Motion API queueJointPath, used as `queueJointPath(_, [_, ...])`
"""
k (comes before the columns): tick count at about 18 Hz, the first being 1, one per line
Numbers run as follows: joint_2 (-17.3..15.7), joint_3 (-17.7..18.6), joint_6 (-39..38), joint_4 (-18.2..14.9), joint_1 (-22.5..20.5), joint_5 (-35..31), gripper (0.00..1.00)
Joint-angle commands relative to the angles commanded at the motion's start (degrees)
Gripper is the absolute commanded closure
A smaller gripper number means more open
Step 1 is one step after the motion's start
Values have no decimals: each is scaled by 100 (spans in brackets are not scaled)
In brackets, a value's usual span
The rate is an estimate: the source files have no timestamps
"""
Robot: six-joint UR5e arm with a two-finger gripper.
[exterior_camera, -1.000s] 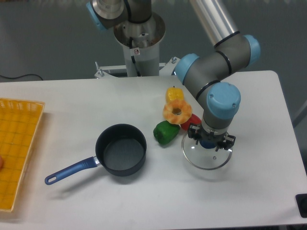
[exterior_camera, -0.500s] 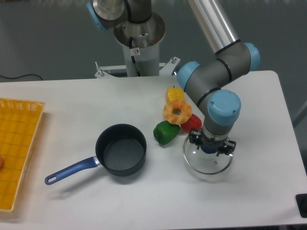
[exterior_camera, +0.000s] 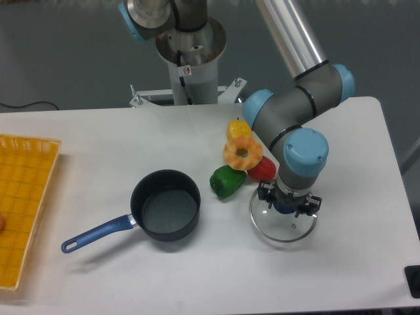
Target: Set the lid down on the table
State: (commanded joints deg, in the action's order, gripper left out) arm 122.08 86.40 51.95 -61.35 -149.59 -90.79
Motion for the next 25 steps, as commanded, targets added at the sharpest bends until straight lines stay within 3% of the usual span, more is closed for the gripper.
queueJointPath(25, [149,26,-571,132,105,202,47])
